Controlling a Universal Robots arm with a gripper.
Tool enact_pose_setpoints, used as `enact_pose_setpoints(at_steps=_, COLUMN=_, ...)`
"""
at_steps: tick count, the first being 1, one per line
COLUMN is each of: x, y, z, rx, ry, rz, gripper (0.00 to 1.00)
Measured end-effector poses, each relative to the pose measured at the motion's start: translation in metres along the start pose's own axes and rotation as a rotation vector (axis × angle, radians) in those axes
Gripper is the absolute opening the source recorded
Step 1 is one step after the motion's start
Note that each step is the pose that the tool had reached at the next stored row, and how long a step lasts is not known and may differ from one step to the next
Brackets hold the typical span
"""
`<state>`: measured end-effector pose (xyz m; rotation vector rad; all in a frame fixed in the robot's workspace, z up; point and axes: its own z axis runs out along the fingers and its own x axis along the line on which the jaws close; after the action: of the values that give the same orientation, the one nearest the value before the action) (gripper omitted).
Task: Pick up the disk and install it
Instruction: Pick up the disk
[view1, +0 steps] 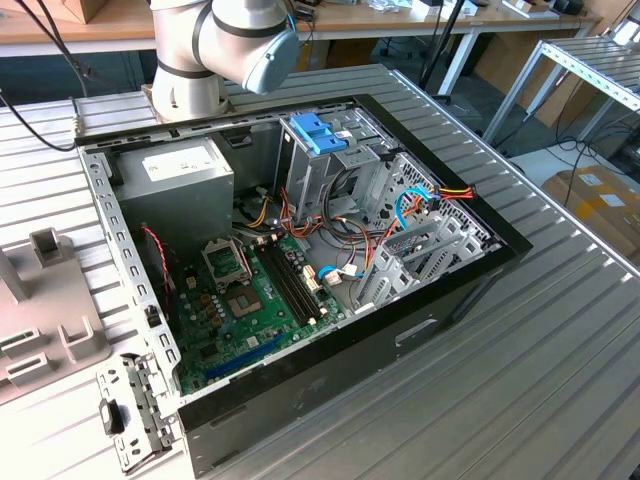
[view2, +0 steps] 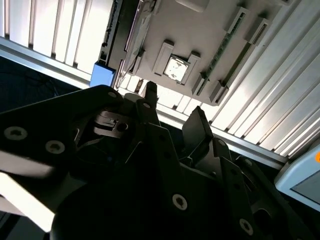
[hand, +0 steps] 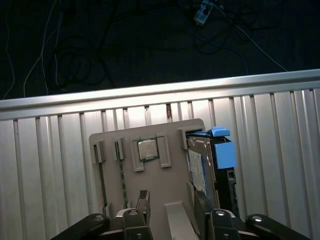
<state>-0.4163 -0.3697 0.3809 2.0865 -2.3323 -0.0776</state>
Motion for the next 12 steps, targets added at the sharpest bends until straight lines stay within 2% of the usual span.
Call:
enact_pose_setpoints(at_steps=4, x=-0.0016, y=0.0002, z=0.0002, rx=-0.0002, ry=0.0001, rz=0.0, gripper=0.48)
enact_pose_setpoints(at_steps=12, x=-0.0123, y=0.0013, z=0.0022, rx=-0.0001, ry=0.0, rz=0.0, gripper=0.48)
